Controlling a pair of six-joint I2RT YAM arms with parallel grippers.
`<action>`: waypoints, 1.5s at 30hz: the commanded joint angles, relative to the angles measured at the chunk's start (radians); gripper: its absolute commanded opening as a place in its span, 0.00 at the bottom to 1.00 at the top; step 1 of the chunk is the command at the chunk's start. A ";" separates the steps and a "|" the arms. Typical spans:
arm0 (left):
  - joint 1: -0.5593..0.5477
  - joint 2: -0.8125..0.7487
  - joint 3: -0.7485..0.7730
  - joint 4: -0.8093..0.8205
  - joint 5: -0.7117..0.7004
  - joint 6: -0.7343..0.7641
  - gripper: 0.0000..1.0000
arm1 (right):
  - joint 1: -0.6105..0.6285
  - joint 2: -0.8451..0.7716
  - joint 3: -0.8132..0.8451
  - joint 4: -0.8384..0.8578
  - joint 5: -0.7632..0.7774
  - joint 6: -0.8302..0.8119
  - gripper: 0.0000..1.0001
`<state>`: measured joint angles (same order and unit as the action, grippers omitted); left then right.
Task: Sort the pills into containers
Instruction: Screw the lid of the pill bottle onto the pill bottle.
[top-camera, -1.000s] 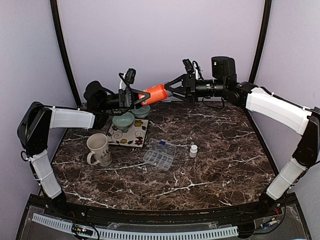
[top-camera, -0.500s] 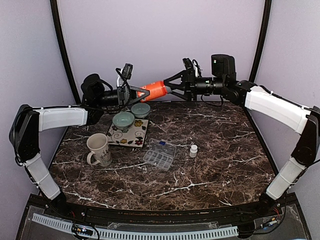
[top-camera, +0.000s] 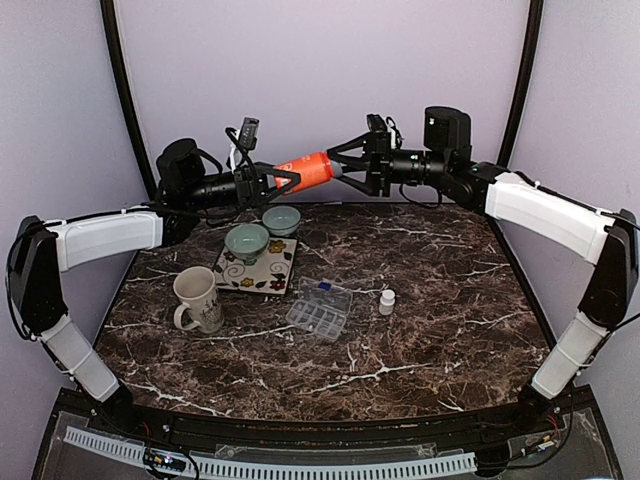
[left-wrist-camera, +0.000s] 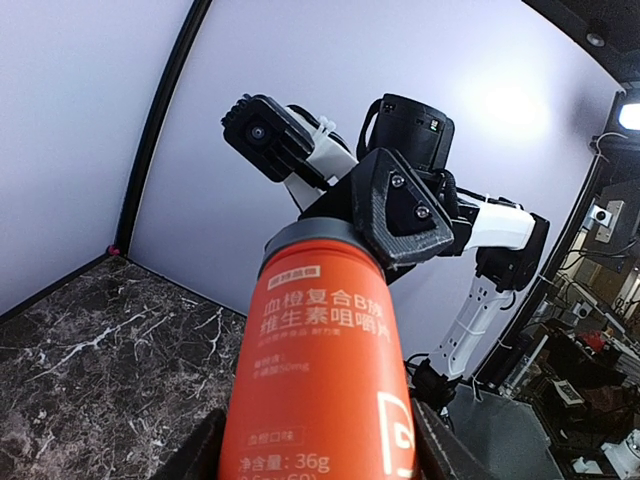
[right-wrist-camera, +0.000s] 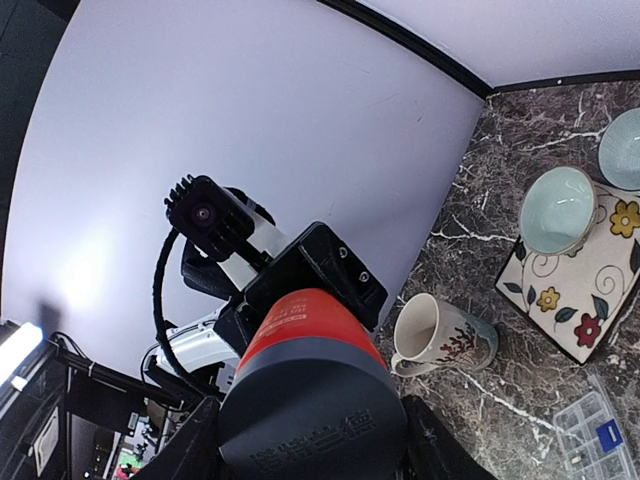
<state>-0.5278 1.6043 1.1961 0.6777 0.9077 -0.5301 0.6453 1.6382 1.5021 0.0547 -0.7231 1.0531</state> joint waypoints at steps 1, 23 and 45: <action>-0.078 -0.016 0.098 0.120 0.000 0.017 0.05 | 0.051 0.068 -0.053 0.000 -0.088 0.080 0.21; -0.130 -0.031 0.155 -0.138 -0.020 0.340 0.07 | 0.050 0.101 -0.048 0.073 -0.154 0.266 0.12; -0.258 -0.104 0.158 -0.419 -0.298 0.862 0.11 | 0.048 0.125 -0.042 0.054 -0.168 0.289 0.09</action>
<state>-0.6327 1.5230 1.2938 0.2188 0.5640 0.1680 0.6037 1.6978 1.4788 0.1699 -0.7803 1.3491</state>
